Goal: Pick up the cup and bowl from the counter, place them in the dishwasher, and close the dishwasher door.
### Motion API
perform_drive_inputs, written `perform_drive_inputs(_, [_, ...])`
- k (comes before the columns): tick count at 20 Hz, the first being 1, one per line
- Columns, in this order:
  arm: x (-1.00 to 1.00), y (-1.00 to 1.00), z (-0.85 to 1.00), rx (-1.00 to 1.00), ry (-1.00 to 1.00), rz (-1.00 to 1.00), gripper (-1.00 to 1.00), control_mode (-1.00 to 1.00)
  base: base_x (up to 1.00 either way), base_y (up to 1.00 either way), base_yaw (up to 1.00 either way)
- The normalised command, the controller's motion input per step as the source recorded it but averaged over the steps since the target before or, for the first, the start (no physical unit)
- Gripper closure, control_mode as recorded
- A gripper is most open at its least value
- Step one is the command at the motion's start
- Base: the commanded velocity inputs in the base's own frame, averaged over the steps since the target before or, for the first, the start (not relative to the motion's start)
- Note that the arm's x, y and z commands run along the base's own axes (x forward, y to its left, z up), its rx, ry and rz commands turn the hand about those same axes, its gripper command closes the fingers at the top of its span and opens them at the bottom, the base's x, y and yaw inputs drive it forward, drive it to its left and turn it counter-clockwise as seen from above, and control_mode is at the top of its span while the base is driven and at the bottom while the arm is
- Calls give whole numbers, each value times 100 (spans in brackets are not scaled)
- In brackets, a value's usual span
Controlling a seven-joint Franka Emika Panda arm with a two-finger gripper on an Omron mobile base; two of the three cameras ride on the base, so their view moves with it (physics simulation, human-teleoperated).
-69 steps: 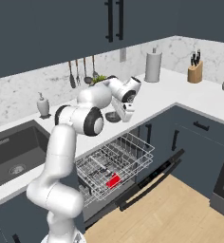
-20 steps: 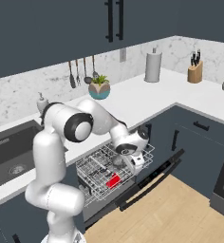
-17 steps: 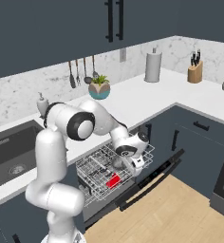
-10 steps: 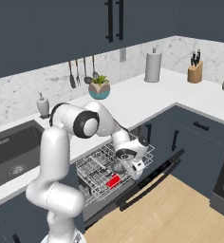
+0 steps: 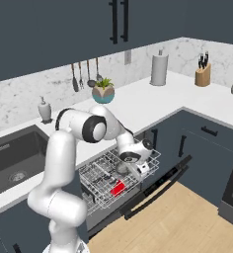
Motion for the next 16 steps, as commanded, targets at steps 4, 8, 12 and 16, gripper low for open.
perform_drive_inputs(4, [22,8,-66,-1,0,2,100,-100,0,0,0])
perform_drive_inputs(8, [24,0,-51,0,0,1,100,-100,0,0,0])
perform_drive_inputs(12, [36,-1,-17,0,0,0,100,-100,0,0,0])
perform_drive_inputs(16, [3,-3,-3,0,-2,0,-100,-100,0,0,0])
